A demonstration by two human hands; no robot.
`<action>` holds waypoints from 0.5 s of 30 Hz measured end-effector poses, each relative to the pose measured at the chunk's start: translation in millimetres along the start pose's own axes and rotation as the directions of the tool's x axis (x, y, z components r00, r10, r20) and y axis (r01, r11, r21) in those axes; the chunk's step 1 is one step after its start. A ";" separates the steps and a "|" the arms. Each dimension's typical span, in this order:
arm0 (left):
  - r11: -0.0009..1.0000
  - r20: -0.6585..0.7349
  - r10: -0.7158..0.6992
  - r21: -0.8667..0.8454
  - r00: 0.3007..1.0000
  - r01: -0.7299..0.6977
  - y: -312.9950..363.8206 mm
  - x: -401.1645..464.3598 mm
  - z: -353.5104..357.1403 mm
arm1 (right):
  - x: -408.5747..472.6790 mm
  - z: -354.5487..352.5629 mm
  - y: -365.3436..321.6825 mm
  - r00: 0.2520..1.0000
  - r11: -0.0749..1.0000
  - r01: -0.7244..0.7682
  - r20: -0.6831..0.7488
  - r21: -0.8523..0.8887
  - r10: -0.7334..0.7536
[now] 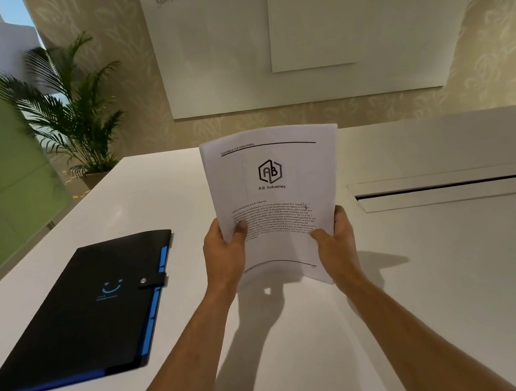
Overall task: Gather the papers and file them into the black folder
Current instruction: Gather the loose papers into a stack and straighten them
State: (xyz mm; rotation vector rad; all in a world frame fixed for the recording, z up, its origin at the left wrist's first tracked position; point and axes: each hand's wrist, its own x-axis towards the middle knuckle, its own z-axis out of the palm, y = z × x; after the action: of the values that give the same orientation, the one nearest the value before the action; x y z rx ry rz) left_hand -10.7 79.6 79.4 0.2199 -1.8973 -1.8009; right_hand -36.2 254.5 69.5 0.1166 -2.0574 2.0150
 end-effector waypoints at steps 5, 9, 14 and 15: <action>0.994 -0.019 0.018 -0.104 1.000 -0.020 10.6 -0.8 2.2 | -1.2 -3.4 8.5 0.994 0.999 -0.019 -0.104 0.027 0.021; 0.955 -0.032 -0.040 -0.294 0.999 0.028 21.3 -1.5 7.6 | -9.4 -1.1 18.0 0.938 0.914 -0.161 -0.230 0.373 0.259; 0.867 0.021 -0.139 -0.481 0.990 0.132 19.7 -5.1 21.5 | -11.2 10.4 20.2 0.959 0.752 -0.214 -0.011 0.623 0.282; 0.858 0.030 -0.147 -0.493 0.989 0.143 17.7 -6.6 24.6 | -9.6 11.9 18.7 0.962 0.750 -0.213 0.001 0.627 0.272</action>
State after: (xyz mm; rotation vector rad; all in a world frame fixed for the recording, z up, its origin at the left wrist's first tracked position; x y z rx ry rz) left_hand -12.5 106.2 95.2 0.1885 -1.3744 -2.3139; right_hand -32.9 242.1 49.0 -0.1312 -1.3173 2.7389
